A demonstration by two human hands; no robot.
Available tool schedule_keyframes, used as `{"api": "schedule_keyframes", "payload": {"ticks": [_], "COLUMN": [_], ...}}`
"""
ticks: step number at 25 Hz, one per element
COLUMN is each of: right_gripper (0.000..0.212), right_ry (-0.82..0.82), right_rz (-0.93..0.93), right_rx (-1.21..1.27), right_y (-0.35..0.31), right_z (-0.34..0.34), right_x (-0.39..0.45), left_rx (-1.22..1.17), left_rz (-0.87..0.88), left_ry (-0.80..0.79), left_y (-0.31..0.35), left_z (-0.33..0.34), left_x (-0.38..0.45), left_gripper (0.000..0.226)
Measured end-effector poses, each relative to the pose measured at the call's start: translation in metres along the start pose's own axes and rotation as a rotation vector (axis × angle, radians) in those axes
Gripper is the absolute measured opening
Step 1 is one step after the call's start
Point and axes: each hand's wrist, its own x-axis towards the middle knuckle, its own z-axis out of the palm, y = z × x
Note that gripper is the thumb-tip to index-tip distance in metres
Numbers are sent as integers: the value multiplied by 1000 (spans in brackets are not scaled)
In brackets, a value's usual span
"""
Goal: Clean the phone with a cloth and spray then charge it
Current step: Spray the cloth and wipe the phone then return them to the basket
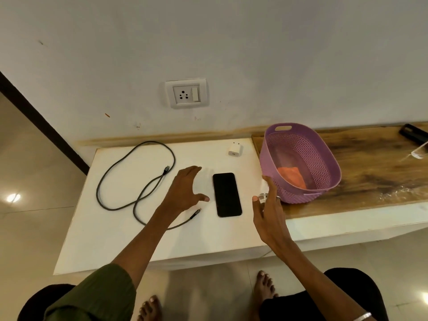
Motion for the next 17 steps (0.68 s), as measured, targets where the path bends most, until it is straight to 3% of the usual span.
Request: {"api": "schedule_keyframes", "payload": {"ticks": [5,8,12,17], "right_gripper": [60,62,54,54], "right_ry": [-19,-50,-57,-88], "right_rz": [-39,-50,-5,-37], "right_rx": [64,121,160,217], "right_y": [-13,-25,-42,-69], "right_z": [9,17,33,47], "right_x": [11,21,42,55], "left_rx": [10,-86,-193,-284], "left_rz": [-86,-98,-179,-86], "left_ry": [-40,39,157,299], "left_y": [-25,-30,-27,1], "left_z": [-7,1,1,-42], "left_x": [-11,-15,-19,-13], "left_gripper": [65,33,38,15]}}
